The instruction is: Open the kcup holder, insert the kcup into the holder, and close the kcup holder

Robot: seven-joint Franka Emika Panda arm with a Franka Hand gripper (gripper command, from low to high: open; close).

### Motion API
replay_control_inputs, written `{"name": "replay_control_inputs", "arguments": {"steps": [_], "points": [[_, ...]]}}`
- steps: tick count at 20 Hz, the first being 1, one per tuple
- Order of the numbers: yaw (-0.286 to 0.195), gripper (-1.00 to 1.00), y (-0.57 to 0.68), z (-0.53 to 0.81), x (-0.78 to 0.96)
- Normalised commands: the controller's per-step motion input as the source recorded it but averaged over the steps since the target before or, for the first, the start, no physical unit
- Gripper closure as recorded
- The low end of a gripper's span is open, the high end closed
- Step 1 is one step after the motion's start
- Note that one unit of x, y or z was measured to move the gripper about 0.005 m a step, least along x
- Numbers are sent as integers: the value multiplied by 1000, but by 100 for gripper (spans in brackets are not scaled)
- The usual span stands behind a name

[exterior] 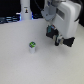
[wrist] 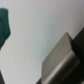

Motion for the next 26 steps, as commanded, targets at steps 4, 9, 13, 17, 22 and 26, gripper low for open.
{"name": "replay_control_inputs", "arguments": {"steps": [4,9,13,17,22,26], "points": [[-287,-100,-344,-85,-294],[-285,-100,-352,-154,-356],[-282,-100,-356,-219,-400],[-279,-100,-366,-274,-429],[-289,-100,-358,-367,-465],[-296,-100,-372,-457,-459]]}}
